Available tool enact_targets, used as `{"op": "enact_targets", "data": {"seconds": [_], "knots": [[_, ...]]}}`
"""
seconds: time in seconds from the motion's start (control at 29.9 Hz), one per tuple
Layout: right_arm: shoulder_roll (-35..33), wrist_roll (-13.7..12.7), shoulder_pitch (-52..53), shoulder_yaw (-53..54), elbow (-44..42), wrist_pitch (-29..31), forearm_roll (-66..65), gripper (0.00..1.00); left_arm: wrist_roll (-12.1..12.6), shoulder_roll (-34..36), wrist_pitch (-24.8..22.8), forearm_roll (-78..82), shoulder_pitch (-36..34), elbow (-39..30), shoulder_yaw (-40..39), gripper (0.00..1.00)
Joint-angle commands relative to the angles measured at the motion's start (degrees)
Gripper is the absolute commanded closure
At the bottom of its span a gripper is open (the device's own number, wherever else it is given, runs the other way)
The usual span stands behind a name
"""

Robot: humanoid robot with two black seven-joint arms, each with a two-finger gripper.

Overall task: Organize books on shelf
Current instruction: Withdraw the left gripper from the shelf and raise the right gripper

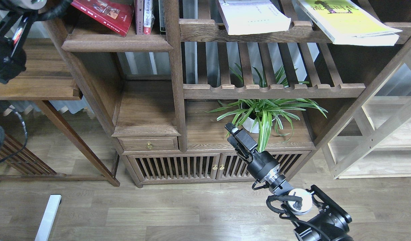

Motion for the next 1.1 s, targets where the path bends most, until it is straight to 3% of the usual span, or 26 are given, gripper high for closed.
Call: {"op": "enact_targets", "data": {"seconds": [0.0,0.27,0.4,0.53,0.84,1.07], "knots": [[0.29,-0.09,0.05,-0.01,-0.05,0.00,-0.08,0.01,-1.35,2.58,-5.81,-1.24,1.29,-0.43,-0.99,0.01],[0.29,-0.18,1.28,-0.10,-0.23,0.00,-0.26,0.01,-5.30,6.37,-20.40,-8.71,4.45,-0.78,-1.69,0.01],[0.20,-0.18,2.59,0.25,0.13,0.00,-0.17,0.01,-8.64,6.90,-30.58,-15.29,6.91,-0.78,-3.53,0.01],[0.47,0.00,2.95,2.45,0.39,0.00,0.00,0.01,-9.17,6.90,-41.14,-20.23,9.63,-0.69,-5.90,0.01],[0.82,-0.09,5.14,6.84,2.23,0.00,-0.08,0.01,-9.17,6.90,-41.56,-26.55,17.46,-0.69,-7.41,0.01],[0.99,0.00,10.41,13.43,2.32,0.00,1.15,0.01,-8.73,1.46,-41.56,-28.49,25.45,-0.87,-7.05,0.01]]}}
